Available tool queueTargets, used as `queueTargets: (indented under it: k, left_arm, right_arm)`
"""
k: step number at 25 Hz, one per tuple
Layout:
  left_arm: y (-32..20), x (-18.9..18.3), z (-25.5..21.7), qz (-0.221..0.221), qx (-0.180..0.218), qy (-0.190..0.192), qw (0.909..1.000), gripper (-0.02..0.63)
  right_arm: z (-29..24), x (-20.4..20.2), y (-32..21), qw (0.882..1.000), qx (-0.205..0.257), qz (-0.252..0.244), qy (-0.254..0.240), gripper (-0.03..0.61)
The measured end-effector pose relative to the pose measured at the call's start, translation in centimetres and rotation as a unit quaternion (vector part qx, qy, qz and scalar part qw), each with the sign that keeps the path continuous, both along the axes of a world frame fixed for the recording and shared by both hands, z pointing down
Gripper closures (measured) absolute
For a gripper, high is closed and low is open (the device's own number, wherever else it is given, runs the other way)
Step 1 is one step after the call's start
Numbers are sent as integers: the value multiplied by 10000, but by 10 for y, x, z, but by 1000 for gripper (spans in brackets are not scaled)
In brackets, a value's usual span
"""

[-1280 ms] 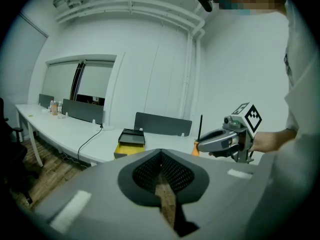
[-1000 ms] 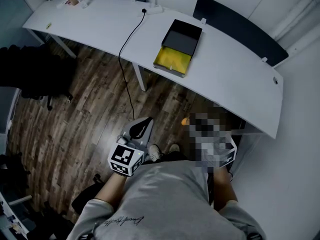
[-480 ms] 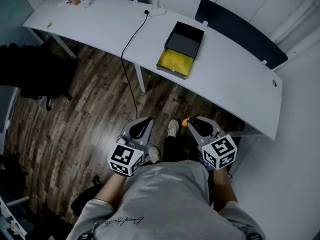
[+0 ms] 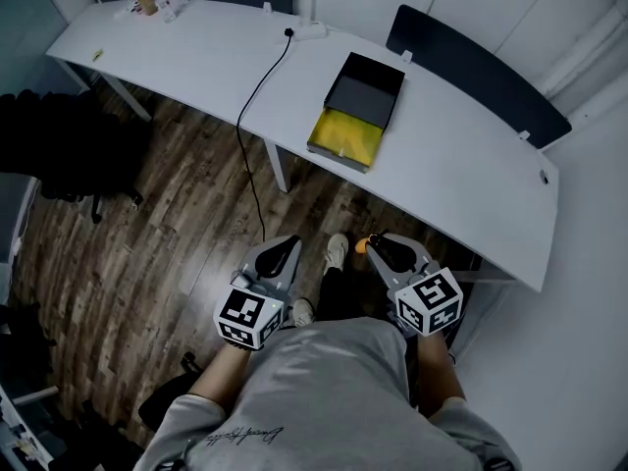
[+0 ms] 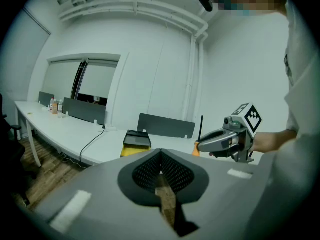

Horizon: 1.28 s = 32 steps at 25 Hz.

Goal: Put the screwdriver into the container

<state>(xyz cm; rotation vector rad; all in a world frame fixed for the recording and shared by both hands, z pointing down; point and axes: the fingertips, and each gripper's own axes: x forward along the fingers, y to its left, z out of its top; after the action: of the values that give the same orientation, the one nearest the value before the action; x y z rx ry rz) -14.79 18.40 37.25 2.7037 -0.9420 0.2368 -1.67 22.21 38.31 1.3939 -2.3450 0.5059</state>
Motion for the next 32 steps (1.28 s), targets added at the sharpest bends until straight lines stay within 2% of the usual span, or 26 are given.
queueTargets:
  k: [9,16,32]
  left_arm:
    - [-82,25,2,-208,16,-87,9997,614]
    - [-146,65,-2,-239,-13,-99,9997,614]
    - [-235,137,-7,-472,-55,-239,9986,614]
  right_arm:
    - [5,25,-89,9997,26,-244,-34,489]
    - [4,60,-153,9992,-70,-383,-32,489]
    - [3,122,-243,9964,-162,-828,-47,489]
